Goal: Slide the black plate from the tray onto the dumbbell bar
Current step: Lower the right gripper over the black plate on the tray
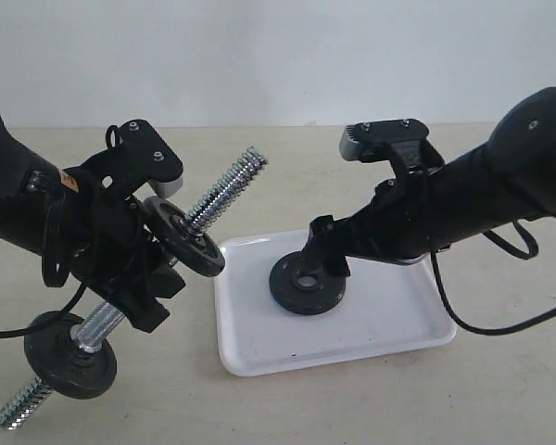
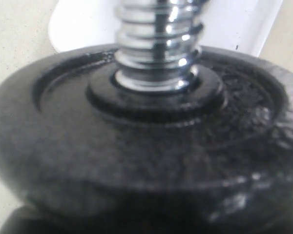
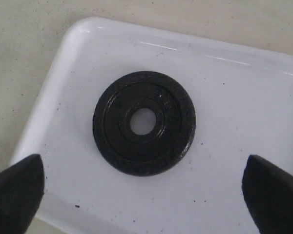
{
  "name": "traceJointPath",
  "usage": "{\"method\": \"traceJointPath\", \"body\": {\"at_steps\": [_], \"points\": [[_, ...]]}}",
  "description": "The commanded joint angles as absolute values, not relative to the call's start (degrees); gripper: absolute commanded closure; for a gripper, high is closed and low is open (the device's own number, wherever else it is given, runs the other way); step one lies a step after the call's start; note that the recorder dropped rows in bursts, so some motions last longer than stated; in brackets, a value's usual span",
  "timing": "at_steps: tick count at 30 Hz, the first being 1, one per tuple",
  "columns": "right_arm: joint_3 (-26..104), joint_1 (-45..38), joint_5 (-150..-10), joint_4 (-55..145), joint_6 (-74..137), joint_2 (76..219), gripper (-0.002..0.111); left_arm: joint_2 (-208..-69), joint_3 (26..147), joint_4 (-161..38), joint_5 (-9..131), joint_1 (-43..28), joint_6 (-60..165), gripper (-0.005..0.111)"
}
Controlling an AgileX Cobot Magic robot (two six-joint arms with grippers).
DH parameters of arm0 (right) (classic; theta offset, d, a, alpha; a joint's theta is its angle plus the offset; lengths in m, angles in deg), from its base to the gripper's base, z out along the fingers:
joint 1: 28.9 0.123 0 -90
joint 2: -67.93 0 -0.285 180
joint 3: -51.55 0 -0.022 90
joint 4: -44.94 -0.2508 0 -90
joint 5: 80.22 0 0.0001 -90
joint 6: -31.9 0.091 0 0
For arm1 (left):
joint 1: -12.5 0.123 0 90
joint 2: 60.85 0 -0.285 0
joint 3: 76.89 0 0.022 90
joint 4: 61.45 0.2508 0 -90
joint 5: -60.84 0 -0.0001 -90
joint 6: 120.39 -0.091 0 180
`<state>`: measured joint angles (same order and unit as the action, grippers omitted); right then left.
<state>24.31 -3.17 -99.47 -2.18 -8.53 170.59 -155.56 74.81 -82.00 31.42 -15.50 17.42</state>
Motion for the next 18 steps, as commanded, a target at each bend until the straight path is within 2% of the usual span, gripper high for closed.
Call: {"method": "traceJointPath", "body": {"at_steps": [1,6,13,18], "points": [[26.86,-3.03,-99.19,-0.94,-8.73,173.39,0.004,-152.34,77.10,-84.60,37.41,-15.75,17.57,0.102],[29.54,-2.56,-99.41,-0.24,-8.73,179.35,0.004,-152.34,77.10,-84.82,37.54,-15.75,17.57,0.102],[35.69,3.87,-97.89,0.67,-8.54,185.73,0.004,-152.34,77.10,-84.95,37.05,-15.75,17.57,0.102],[36.43,4.37,-97.19,5.47,-5.20,187.47,0.004,-152.34,77.10,-84.95,36.71,-15.75,17.57,0.102]]}}
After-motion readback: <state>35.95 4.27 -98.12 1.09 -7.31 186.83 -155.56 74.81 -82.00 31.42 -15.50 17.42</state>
